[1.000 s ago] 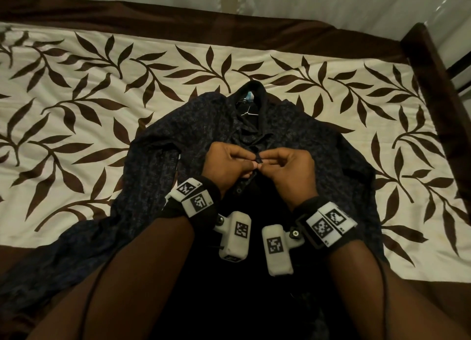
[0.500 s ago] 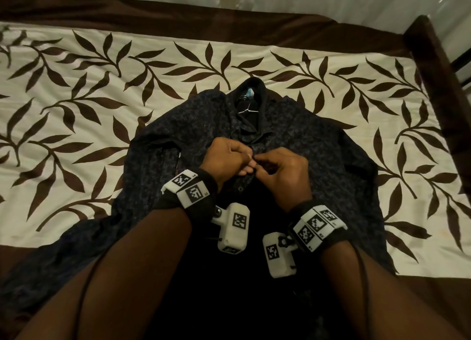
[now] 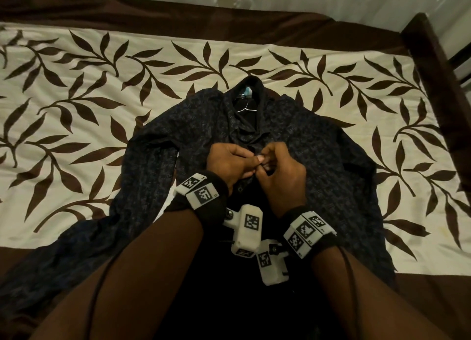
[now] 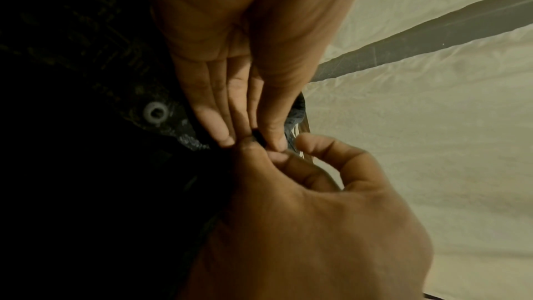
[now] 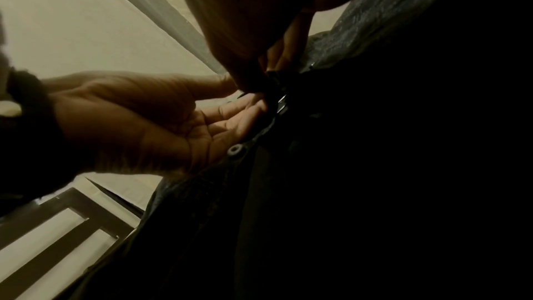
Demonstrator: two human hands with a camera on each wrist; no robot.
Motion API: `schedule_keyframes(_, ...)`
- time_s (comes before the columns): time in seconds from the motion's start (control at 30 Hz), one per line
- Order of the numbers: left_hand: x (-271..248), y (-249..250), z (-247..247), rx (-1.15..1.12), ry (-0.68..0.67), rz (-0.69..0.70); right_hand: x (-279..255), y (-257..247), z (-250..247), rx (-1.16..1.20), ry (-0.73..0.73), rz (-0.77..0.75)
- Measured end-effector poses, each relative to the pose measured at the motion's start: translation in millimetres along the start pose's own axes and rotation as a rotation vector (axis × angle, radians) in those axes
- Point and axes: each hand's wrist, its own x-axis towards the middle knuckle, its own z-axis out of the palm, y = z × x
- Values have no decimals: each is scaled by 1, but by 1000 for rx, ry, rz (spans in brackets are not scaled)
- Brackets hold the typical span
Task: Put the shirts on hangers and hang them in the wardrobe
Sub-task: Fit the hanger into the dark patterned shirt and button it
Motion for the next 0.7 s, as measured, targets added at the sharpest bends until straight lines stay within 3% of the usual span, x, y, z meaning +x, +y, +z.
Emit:
schedule_keyframes(0.23, 3, -4, -1, -40, -10, 42, -3, -3, -5, 359, -17, 212)
schedule_keyframes(0.7, 9, -5, -3, 75, 11, 94, 1, 0, -7, 524, -10, 386)
